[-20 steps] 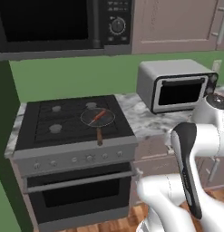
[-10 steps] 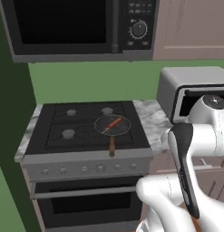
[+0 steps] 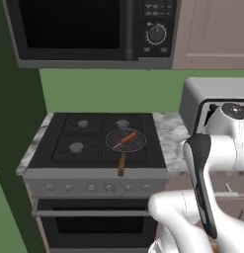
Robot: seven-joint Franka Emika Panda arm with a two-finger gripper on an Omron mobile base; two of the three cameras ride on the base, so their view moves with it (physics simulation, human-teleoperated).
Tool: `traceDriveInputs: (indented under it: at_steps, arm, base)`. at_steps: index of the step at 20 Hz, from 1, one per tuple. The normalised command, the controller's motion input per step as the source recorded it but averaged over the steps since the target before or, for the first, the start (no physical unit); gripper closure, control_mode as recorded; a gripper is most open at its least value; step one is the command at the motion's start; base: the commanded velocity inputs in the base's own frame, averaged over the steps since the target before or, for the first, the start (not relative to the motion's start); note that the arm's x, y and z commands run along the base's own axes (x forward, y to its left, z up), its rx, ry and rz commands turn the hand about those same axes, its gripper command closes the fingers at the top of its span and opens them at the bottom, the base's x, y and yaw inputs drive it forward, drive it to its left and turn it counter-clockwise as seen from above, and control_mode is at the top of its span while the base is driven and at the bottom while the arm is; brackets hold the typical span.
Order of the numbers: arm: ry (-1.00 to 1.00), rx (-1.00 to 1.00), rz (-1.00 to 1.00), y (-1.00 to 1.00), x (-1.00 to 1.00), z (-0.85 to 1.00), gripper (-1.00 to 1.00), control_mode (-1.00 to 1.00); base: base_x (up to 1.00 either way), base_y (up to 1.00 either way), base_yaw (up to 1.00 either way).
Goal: Place the cold items (mango and onion) from the fridge in one tupperware on the dining counter. Place the warm items (hot dog and kebab skewer) in the stove area in another tupperware.
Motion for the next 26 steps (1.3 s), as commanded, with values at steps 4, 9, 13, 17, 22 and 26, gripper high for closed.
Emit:
traceDriveInputs:
  at_steps: [4, 9, 13, 17, 22, 26]
  arm:
    - [0.0, 0.0, 0.0, 0.0, 0.0, 0.0, -1.0, 1.0]
    - [0.0, 0.0, 0.0, 0.0, 0.0, 0.0, -1.0, 1.0]
    - [0.0, 0.01, 0.08, -0.07, 0.01, 0.0, -1.0, -1.0]
    - [-0.01, 0.02, 0.33, -0.2, -0.06, 0.0, -1.0, -1.0]
    - [-0.12, 0.01, 0.03, -0.03, -0.29, 0.08, -1.0, -1.0]
    - [-0.01, 0.0, -0.4, 0.34, 0.17, 0.09, -1.0, -1.0]
  base:
    - [0.28, -0.55, 0.33]
    - [0.35, -0.36, 0.32]
    - [0.13, -0.23, 0.25]
    - [0.0, 0.0, 0.0]
    - [0.0, 0.0, 0.0]
    - [0.0, 0.0, 0.0]
